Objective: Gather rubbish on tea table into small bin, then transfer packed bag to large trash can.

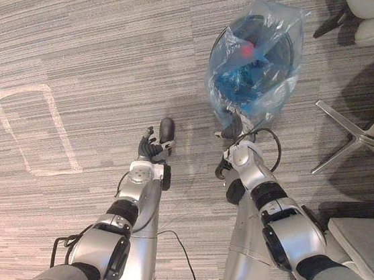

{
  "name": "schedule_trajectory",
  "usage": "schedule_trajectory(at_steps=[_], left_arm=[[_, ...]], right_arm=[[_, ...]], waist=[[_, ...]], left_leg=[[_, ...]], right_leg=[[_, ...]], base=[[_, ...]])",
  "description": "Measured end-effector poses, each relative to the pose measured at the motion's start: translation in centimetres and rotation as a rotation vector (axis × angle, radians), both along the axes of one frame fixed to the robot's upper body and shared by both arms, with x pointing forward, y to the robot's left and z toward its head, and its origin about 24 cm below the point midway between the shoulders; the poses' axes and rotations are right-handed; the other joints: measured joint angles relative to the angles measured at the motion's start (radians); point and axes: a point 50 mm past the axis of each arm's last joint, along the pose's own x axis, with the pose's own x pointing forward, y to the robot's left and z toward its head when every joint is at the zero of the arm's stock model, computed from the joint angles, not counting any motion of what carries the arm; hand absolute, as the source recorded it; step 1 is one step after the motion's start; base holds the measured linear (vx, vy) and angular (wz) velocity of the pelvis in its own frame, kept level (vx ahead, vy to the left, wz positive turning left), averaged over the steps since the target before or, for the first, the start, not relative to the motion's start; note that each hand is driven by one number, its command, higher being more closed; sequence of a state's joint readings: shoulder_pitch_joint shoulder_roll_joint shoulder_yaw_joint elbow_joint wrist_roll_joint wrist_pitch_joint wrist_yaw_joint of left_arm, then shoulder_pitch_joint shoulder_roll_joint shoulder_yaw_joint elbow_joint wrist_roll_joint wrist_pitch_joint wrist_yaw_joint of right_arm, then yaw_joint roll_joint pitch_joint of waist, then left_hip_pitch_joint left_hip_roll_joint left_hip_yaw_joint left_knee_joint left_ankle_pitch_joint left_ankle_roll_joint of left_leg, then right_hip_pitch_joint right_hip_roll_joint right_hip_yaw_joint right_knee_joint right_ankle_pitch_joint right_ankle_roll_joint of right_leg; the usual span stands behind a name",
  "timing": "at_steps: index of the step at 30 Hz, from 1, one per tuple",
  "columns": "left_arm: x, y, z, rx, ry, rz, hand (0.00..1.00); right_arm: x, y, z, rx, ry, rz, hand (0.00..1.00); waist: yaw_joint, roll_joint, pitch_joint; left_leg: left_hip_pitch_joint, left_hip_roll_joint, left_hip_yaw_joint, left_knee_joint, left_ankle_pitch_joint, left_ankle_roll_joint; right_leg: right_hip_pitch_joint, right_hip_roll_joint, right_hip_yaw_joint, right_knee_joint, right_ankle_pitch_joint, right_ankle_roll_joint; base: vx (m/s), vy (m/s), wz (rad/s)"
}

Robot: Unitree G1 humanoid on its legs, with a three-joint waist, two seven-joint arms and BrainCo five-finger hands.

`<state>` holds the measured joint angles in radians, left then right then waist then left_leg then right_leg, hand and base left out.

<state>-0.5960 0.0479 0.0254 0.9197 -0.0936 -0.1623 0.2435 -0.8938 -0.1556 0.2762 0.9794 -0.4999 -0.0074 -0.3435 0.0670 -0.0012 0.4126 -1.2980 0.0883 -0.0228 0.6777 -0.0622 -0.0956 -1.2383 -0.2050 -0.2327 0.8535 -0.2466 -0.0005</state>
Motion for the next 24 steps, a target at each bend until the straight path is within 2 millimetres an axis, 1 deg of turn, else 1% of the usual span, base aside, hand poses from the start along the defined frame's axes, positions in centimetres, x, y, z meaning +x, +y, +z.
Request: schedule_trajectory(at_steps=[1, 2, 4, 6, 8, 10, 12, 13, 14, 16, 18, 21, 22, 23, 24], left_arm=[[-0.1, 0.5, 0.1, -0.005, -0.01, 0.013, 0.0], [-0.4, 0.7, 0.3, 0.008, -0.04, 0.004, 0.0], [-1.1, 0.6, 0.5, 0.025, -0.088, -0.017, 0.0], [-1.0, 0.1, 1.1, 0.003, -0.122, -0.028, 0.0], [-0.6, -0.4, 1.7, -0.011, -0.134, -0.037, 0.0], [0.4, -1.6, 3.4, -0.009, -0.178, -0.081, 0.0], [0.7, -2.3, 4.1, -0.023, -0.198, -0.095, 0.0], [0.7, -2.7, 4.1, -0.032, -0.197, -0.1, 0.0], [0.6, -3.0, 4.0, -0.04, -0.191, -0.104, 0.0], [0.4, -3.0, 3.5, -0.041, -0.173, -0.103, 0.0], [0.0, -3.1, 2.7, -0.029, -0.146, -0.115, 0.0], [-0.8, -2.9, 1.3, -0.027, -0.097, -0.111, 0.0], [-1.3, -2.7, 0.6, -0.024, -0.072, -0.109, 0.0], [-1.5, -2.7, 0.3, -0.025, -0.063, -0.108, 0.0], [-2.0, -2.5, -0.2, -0.025, -0.047, -0.103, 0.0]], right_arm=[[0.0, 0.0, 0.1, 0.001, -0.004, 0.002, 1.0], [0.0, 0.0, 0.3, 0.014, -0.014, 0.003, 1.0], [-0.1, -0.1, 0.5, 0.046, -0.034, 0.007, 1.0], [-0.3, -0.2, 0.8, 0.065, -0.06, 0.014, 1.0], [-0.5, 0.0, 0.9, 0.073, -0.072, 0.027, 1.0], [-0.8, 0.6, 0.9, 0.106, -0.077, 0.042, 1.0], [-1.1, 0.8, 0.6, 0.118, -0.078, 0.049, 1.0], [-1.2, 1.0, 0.8, 0.127, -0.091, 0.059, 1.0], [-1.5, 1.1, 0.7, 0.135, -0.096, 0.064, 1.0], [-2.0, 1.4, 0.3, 0.153, -0.095, 0.073, 1.0], [-2.6, 1.8, 0.1, 0.18, -0.105, 0.087, 1.0], [-4.0, 2.3, -0.2, 0.238, -0.127, 0.11, 1.0], [-5.0, 2.4, -0.6, 0.264, -0.13, 0.122, 1.0], [-5.4, 2.4, -0.7, 0.273, -0.134, 0.128, 1.0], [-6.3, 2.6, -0.8, 0.295, -0.147, 0.143, 1.0]], waist=[[-0.002, 0.0, 0.0], [-0.004, 0.0, 0.0], [-0.002, 0.0, 0.0], [-0.002, 0.0, 0.0], [-0.003, 0.0, 0.0], [-0.006, 0.0, 0.0], [-0.006, -0.001, -0.001], [-0.006, -0.004, -0.002], [-0.007, -0.004, -0.003], [-0.007, -0.004, -0.003], [-0.009, -0.005, -0.003], [-0.01, -0.007, -0.004], [-0.009, -0.009, -0.005], [-0.009, -0.014, -0.008], [-0.01, -0.019, -0.011]], left_leg=[[0.0, 0.0, -0.002, -0.004, 0.002, -0.003], [0.0, 0.002, -0.005, -0.007, 0.005, -0.007], [0.001, 0.005, -0.008, -0.009, 0.007, -0.01], [0.003, 0.008, -0.009, -0.009, 0.009, -0.013], [0.007, 0.009, -0.011, -0.01, 0.014, -0.014], [0.027, 0.011, -0.01, -0.011, 0.017, -0.014], [0.055, 0.016, -0.003, -0.015, 0.015, -0.011], [0.073, 0.02, 0.004, -0.024, 0.012, -0.006], [0.088, 0.024, 0.009, -0.036, 0.014, -0.003], [0.12, 0.035, 0.018, -0.048, 0.018, -0.001], [0.162, 0.042, 0.021, -0.059, 0.018, -0.002], [0.26, 0.048, 0.031, -0.087, 0.016, -0.003], [0.325, 0.054, 0.039, -0.102, 0.013, -0.007], [0.349, 0.054, 0.043, -0.11, 0.012, -0.006], [0.404, 0.055, 0.047, -0.127, 0.011, -0.006]], right_leg=[[-0.001, 0.0, -0.003, 0.001, -0.001, -0.002], [-0.001, 0.002, -0.007, 0.001, -0.001, -0.002], [0.0, 0.006, -0.008, 0.0, -0.001, -0.002], [0.0, 0.011, -0.008, 0.001, -0.001, -0.002], [0.003, 0.012, -0.007, 0.004, -0.001, -0.002], [0.022, 0.012, -0.006, 0.006, 0.0, -0.003], [0.05, 0.015, -0.004, -0.005, 0.004, -0.011], [0.063, 0.016, -0.003, -0.016, 0.008, -0.015], [0.078, 0.018, -0.004, -0.027, 0.013, -0.019], [0.113, 0.026, -0.007, -0.047, 0.017, -0.019], [0.158, 0.035, -0.01, -0.065, 0.02, -0.019], [0.256, 0.043, -0.009, -0.105, 0.023, -0.015], [0.324, 0.049, -0.01, -0.13, 0.023, -0.013], [0.345, 0.05, -0.009, -0.138, 0.024, -0.012], [0.399, 0.052, -0.006, -0.164, 0.025, -0.01]], base=[[-0.01, -0.019, 0.06], [-0.01, -0.017, 0.04], [0.0, 0.0, 0.0], [0.0, 0.0, 0.0], [0.0, 0.0, 0.0], [-0.04, -0.003, 0.0], [-0.04, 0.003, -0.1], [-0.05, 0.007, -0.12], [-0.03, 0.006, -0.07], [-0.02, -0.001, -0.05], [0.0, -0.003, -0.06], [0.02, 0.003, -0.06], [0.04, 0.008, -0.09], [0.05, 0.005, -0.1], [0.05, -0.001, -0.05]])
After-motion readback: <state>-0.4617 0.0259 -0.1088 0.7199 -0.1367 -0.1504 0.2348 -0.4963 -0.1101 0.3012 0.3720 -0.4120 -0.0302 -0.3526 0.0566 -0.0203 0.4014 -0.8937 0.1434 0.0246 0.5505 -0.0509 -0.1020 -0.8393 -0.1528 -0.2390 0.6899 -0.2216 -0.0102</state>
